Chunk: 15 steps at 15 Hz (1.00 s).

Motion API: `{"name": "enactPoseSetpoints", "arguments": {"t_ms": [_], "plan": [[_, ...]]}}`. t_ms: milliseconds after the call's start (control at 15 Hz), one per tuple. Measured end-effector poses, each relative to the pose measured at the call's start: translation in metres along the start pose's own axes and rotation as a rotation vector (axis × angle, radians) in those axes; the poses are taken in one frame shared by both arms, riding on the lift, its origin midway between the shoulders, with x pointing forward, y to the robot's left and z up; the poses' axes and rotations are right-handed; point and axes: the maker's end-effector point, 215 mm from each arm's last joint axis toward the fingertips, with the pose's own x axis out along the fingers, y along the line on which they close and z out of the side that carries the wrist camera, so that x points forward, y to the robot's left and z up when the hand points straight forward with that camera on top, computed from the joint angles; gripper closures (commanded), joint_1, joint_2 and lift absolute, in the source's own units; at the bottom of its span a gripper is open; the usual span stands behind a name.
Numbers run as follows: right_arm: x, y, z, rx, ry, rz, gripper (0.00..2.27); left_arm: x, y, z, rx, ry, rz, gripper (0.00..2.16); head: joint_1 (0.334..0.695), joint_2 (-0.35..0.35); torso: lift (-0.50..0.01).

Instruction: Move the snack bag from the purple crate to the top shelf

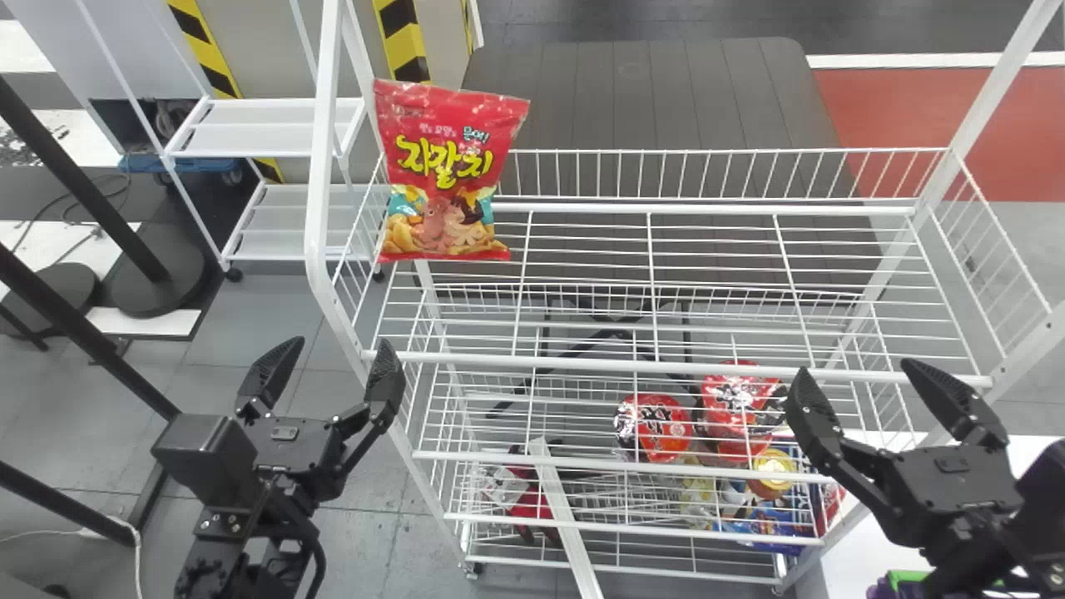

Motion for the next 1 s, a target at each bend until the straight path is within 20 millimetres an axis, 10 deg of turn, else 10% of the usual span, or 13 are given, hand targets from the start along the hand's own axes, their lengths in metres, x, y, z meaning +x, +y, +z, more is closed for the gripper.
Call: {"name": "enactPoseSetpoints", "arguments": {"t_ms": [1000], "plan": [[0.0005, 0.0015, -0.0014, 0.016, -0.002, -0.011, 0.02, 0.0020, 0.0001, 0.0011, 0.007, -0.002, -0.008, 0.13, 0.695, 0.093, -0.016]]}}
